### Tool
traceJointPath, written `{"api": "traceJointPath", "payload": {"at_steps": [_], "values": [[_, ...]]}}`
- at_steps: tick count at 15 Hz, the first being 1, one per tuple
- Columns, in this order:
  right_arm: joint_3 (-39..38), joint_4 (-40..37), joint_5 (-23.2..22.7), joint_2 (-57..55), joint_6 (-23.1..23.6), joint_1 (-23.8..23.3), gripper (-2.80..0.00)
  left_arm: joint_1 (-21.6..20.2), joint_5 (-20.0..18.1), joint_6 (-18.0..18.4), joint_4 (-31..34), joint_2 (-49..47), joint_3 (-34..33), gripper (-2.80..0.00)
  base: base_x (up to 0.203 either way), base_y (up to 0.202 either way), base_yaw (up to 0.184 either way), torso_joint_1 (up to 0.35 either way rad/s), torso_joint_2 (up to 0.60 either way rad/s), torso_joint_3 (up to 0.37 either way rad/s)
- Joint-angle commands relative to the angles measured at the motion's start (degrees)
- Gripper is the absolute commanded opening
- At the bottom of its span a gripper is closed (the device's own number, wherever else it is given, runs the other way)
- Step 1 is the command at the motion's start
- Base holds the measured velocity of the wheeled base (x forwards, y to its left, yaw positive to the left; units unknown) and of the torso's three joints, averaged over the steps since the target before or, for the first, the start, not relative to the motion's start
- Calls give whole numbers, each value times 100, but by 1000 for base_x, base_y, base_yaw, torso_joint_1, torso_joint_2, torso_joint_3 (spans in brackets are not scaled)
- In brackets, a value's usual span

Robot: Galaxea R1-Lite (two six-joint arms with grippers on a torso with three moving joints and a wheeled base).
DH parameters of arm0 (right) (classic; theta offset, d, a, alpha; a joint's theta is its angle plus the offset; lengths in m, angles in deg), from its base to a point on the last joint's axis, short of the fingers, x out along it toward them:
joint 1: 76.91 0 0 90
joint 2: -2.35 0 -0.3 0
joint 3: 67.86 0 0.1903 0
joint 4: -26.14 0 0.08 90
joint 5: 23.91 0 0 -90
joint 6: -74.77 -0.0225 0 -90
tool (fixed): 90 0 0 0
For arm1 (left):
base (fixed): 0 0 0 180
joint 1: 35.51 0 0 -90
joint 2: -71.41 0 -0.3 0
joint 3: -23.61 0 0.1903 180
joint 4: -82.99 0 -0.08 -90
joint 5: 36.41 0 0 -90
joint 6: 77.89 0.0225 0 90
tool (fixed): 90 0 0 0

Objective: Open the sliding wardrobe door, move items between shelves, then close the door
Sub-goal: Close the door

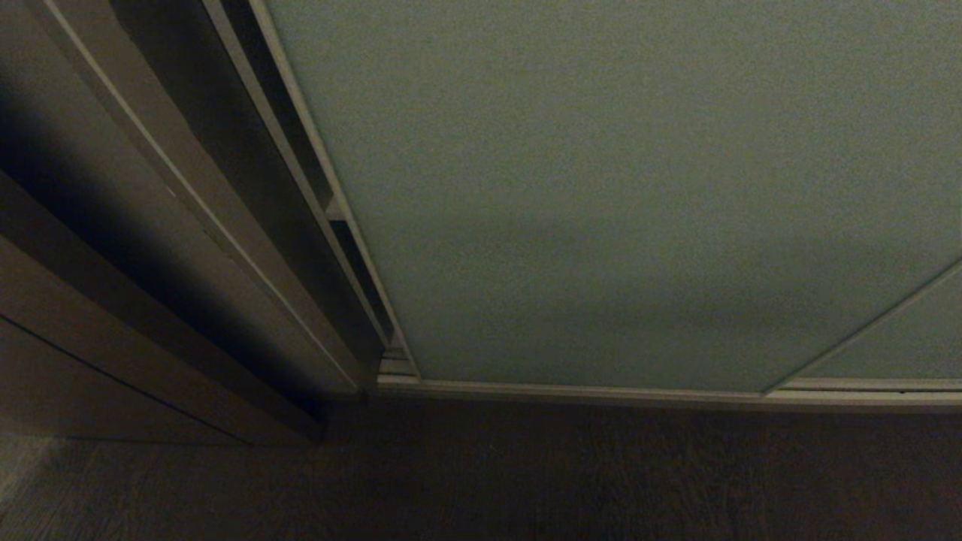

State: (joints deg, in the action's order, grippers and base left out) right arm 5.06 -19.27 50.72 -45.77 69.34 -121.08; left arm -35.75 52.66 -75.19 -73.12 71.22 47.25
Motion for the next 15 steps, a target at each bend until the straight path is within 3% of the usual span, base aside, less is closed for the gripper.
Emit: {"api": "traceJointPath", "payload": {"at_steps": [1,4,9,15], "values": [[181,214,-510,-626,-13,-943,-280,-2,-3,3,0,-8,0,-280,0,0,0,0,0,0],[712,598,-1040,-1341,-14,-1296,-280,-2,-3,3,0,-8,0,-280,0,0,0,0,0,0],[1371,2203,-1200,-3207,-56,-1207,-280,-2,-3,3,0,-8,0,-280,0,0,0,0,0,0],[2537,3412,-1541,-4440,-369,-469,-280,-2,-3,3,0,-8,0,-280,0,0,0,0,0,0]]}}
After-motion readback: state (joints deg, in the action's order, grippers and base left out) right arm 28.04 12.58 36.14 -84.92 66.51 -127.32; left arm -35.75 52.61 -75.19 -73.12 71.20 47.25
